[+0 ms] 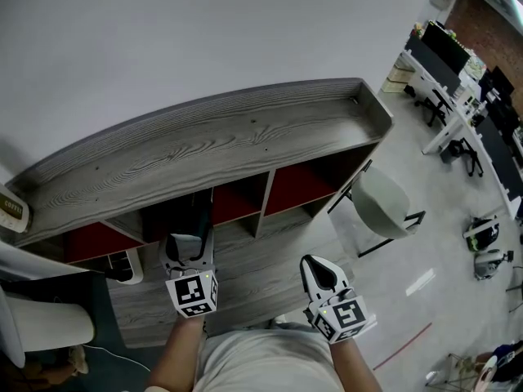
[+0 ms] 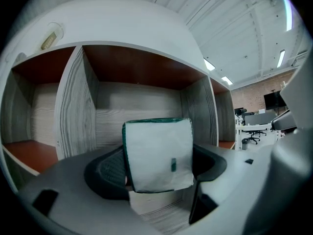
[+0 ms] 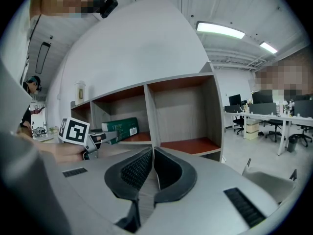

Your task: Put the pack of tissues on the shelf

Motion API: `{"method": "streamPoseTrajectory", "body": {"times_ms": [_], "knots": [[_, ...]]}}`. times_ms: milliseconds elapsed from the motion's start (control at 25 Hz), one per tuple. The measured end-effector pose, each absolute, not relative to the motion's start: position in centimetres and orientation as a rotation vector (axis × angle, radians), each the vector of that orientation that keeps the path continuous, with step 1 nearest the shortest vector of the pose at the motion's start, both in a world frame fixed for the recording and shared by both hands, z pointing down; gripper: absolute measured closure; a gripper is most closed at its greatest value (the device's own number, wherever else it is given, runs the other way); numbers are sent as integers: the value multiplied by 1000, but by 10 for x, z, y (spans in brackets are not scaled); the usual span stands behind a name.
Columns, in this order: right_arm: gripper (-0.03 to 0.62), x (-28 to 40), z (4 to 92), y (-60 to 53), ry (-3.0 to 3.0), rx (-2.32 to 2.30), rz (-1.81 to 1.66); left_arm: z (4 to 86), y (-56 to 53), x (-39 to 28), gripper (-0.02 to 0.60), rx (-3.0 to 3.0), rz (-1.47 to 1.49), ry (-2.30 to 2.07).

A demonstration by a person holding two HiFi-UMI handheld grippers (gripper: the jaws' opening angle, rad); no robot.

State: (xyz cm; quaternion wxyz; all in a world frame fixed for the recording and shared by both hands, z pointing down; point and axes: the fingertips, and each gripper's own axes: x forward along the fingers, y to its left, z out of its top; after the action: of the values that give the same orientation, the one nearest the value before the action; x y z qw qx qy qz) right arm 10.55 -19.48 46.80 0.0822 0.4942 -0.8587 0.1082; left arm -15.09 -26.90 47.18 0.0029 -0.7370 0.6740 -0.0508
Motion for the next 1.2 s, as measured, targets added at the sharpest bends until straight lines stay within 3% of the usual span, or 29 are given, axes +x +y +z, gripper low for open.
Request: {"method": "streamPoseTrajectory", "body": {"times_ms": [760,960,1120,1200], "knots": [[554,100,468,-187,-2597,1428,326,472,-255,-152,150,-2418,-97,2096],[554,97,469,-185,-2608,1406,331,476,-243,-147,158,-2432,-115,2081],[554,99,470,-183,-2610,1403,334,476,-240,-139,233,-2448,-115,2063],[554,100,471,-182,-2608,1406,335,476,-240,-134,233,-2462,-112,2048]]}}
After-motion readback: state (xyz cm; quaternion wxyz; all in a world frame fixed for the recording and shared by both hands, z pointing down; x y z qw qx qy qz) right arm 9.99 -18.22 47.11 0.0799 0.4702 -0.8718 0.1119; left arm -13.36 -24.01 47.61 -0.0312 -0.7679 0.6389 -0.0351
